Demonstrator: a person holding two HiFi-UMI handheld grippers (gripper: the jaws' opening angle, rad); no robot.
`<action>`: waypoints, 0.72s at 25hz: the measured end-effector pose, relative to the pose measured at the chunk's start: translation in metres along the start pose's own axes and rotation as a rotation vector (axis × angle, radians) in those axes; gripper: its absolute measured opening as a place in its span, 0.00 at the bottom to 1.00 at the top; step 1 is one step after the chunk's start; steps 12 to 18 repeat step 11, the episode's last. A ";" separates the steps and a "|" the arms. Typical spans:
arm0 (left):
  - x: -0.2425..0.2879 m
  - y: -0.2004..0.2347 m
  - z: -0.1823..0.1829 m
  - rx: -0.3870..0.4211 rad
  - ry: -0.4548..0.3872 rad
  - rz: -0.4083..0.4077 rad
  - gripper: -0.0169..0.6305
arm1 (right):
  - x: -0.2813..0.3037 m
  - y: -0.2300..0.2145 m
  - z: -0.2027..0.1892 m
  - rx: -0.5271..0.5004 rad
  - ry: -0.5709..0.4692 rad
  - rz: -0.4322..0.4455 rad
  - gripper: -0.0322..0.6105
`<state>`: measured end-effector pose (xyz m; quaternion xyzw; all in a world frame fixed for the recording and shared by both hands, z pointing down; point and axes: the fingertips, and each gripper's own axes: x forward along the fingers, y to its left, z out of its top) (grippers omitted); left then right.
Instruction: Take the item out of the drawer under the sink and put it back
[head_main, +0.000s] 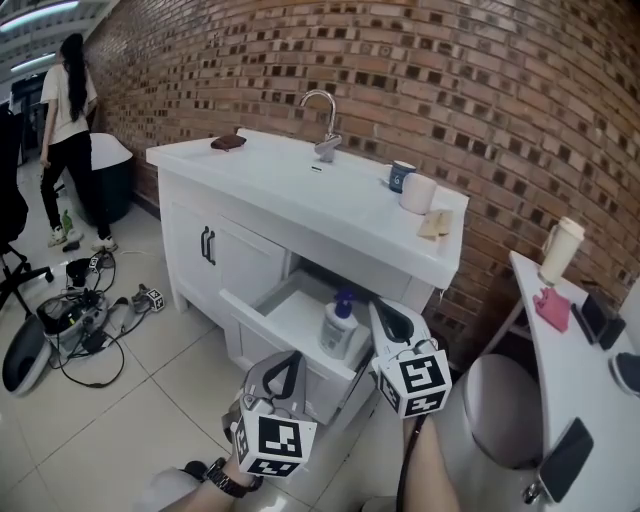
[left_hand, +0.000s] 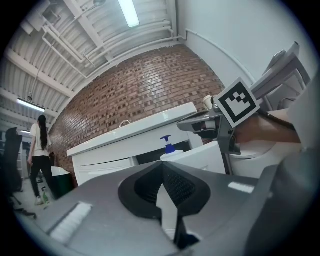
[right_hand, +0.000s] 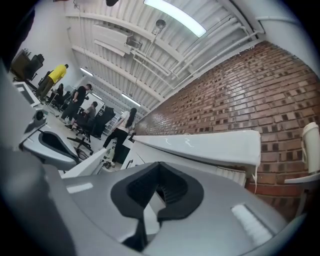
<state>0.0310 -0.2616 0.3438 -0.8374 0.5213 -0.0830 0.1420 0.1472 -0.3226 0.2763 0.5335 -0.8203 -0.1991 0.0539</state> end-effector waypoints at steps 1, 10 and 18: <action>0.000 0.000 0.000 -0.001 -0.001 0.000 0.05 | 0.001 0.002 0.001 -0.003 -0.003 0.002 0.05; -0.004 0.006 0.003 0.000 -0.008 0.005 0.05 | 0.004 0.009 0.006 0.048 -0.026 0.008 0.05; -0.005 0.006 0.003 0.000 -0.009 0.005 0.05 | 0.004 0.009 0.007 0.055 -0.028 0.008 0.05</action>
